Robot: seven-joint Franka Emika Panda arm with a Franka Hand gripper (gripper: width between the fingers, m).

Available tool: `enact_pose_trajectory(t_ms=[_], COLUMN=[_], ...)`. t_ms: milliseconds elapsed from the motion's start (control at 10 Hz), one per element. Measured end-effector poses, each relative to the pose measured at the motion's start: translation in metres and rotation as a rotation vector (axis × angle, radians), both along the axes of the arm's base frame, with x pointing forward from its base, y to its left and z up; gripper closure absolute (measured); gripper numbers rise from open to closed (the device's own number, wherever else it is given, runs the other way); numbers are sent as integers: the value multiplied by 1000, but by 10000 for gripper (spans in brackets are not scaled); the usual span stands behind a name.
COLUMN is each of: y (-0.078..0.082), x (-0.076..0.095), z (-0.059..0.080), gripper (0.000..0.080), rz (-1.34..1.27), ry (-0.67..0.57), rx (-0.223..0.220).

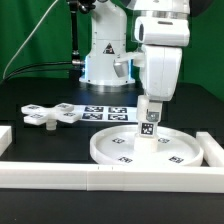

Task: Assemble round table

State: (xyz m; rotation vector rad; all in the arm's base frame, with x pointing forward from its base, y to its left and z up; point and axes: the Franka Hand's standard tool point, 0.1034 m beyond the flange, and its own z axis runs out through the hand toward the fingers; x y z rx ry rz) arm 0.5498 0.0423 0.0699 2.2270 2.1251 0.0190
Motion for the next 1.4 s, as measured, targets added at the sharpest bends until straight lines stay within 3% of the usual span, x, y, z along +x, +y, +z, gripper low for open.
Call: enact_pose_trajectory(t_ms=[300, 400, 500, 900, 1400], y=[-3, -3, -4, -4, -8], x=[0, 0, 0, 0, -3], z=[0, 0, 0, 0, -2], gripper=[160, 318, 393, 393, 392], rz=[115, 111, 110, 51, -432], ry=[5, 5, 5, 3, -5], rx=[-16, -15, -16, -12, 12])
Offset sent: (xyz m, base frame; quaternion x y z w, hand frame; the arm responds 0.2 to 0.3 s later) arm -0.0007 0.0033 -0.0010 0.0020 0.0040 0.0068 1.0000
